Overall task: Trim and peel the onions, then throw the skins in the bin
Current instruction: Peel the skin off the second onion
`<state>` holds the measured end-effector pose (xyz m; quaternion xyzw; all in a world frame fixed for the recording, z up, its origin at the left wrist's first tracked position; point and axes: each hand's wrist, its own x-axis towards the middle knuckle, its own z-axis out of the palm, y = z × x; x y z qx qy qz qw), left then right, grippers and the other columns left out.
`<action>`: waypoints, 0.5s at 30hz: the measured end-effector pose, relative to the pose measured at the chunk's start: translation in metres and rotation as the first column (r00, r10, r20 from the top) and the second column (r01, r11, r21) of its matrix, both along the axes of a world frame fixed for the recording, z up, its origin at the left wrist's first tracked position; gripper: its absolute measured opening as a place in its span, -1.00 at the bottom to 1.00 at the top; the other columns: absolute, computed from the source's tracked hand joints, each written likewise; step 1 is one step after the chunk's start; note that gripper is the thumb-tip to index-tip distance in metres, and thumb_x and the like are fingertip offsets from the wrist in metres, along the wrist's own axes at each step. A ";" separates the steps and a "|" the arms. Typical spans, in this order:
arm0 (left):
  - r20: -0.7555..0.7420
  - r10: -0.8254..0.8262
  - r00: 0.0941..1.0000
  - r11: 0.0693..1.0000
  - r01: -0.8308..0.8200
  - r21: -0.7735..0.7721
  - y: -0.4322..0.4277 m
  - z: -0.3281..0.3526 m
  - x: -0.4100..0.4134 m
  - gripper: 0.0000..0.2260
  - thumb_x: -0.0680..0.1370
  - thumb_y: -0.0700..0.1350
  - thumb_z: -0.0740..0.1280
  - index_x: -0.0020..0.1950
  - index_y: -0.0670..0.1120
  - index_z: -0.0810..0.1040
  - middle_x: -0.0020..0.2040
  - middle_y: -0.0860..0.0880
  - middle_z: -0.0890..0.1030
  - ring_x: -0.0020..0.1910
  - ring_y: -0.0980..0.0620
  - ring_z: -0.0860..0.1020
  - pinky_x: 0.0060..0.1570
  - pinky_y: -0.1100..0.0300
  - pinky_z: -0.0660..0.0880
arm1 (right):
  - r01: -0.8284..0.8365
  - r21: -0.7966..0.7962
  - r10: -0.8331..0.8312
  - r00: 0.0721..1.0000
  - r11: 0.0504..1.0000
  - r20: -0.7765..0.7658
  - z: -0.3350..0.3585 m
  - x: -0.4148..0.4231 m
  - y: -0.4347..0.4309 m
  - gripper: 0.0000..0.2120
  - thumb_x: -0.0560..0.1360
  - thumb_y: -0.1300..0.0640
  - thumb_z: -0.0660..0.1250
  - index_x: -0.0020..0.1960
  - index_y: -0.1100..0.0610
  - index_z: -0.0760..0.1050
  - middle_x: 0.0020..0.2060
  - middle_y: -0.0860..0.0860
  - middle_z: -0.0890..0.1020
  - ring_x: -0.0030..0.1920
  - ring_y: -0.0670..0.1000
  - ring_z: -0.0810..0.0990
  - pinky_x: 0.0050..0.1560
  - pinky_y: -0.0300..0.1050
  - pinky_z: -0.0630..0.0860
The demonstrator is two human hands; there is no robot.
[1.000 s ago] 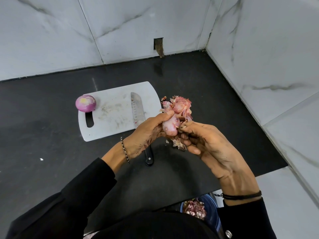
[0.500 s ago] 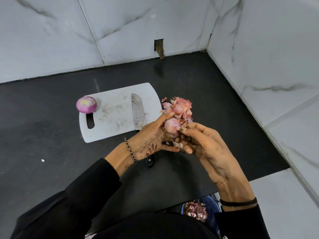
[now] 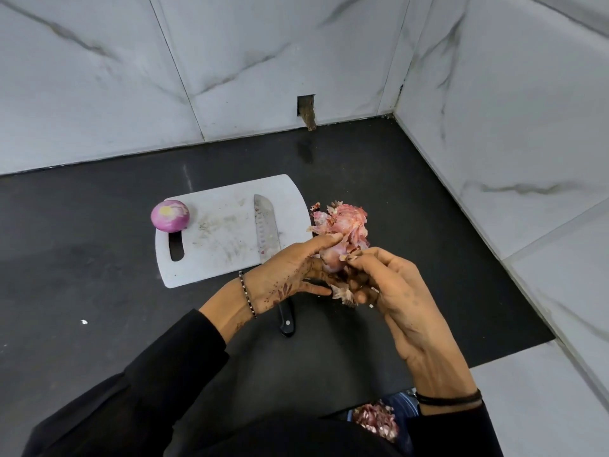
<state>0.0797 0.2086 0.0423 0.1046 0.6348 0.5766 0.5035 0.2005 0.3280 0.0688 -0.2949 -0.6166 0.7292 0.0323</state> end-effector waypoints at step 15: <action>0.036 0.151 0.988 0.988 -0.150 -0.030 0.003 -0.014 -0.003 -0.45 0.50 0.35 0.23 0.17 -0.07 0.64 0.03 -0.20 0.69 0.05 -0.15 0.65 0.18 -0.06 0.55 | 0.006 0.034 -0.007 1.000 0.999 0.022 -0.011 -0.008 -0.006 -0.84 0.59 0.11 0.34 -0.07 0.15 0.65 -0.24 0.05 0.66 -0.24 0.01 0.50 -0.26 -0.14 0.43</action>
